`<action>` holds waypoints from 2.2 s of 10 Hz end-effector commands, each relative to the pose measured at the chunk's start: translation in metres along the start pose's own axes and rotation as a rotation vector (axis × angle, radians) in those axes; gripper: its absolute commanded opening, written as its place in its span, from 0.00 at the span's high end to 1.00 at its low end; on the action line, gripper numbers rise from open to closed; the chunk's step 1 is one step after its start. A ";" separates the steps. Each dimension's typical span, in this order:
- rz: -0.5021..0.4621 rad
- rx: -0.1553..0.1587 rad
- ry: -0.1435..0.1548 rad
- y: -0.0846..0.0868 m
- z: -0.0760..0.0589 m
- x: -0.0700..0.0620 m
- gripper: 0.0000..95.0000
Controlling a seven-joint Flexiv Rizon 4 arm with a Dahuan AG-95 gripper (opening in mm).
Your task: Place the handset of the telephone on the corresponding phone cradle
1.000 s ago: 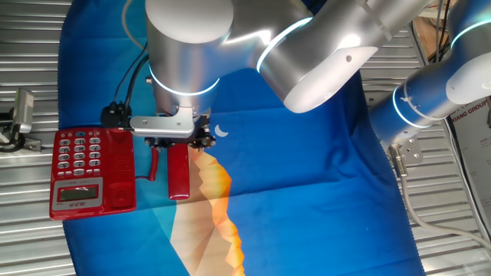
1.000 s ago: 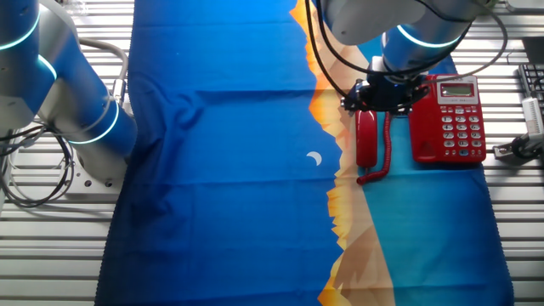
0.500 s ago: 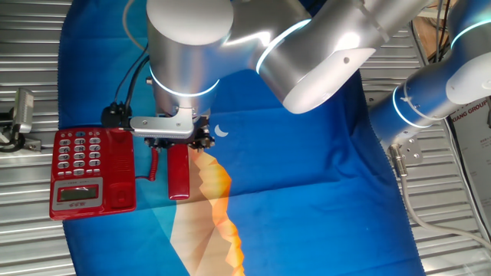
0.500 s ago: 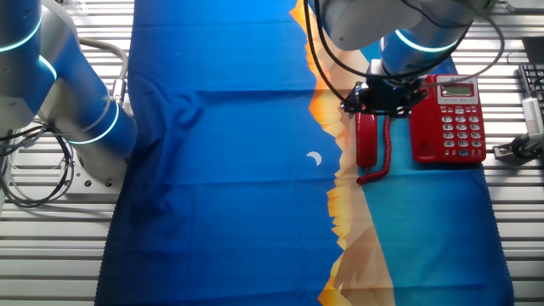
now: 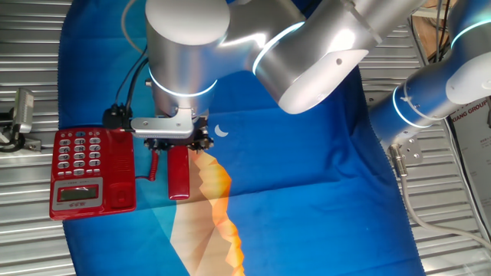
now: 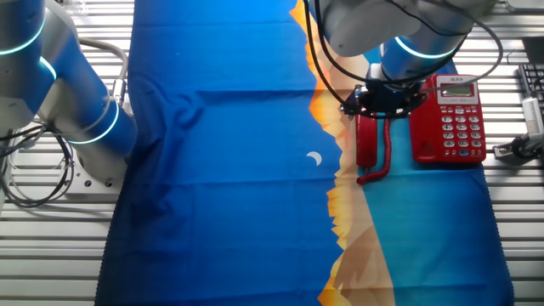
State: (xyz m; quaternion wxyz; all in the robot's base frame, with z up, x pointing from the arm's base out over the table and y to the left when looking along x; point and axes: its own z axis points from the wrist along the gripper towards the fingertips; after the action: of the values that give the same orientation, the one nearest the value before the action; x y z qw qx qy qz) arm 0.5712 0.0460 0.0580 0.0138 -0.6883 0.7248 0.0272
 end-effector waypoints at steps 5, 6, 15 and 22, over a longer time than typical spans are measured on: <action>-0.048 -0.007 -0.004 -0.004 0.003 -0.002 0.20; -0.046 -0.008 -0.006 -0.005 0.005 -0.003 0.20; -0.004 0.009 0.010 -0.007 0.010 -0.003 0.20; 0.000 0.019 0.022 -0.007 0.016 -0.002 0.20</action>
State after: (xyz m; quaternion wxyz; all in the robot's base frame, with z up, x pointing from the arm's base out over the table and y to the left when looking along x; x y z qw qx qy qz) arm 0.5773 0.0492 0.0413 0.0126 -0.6882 0.7253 0.0137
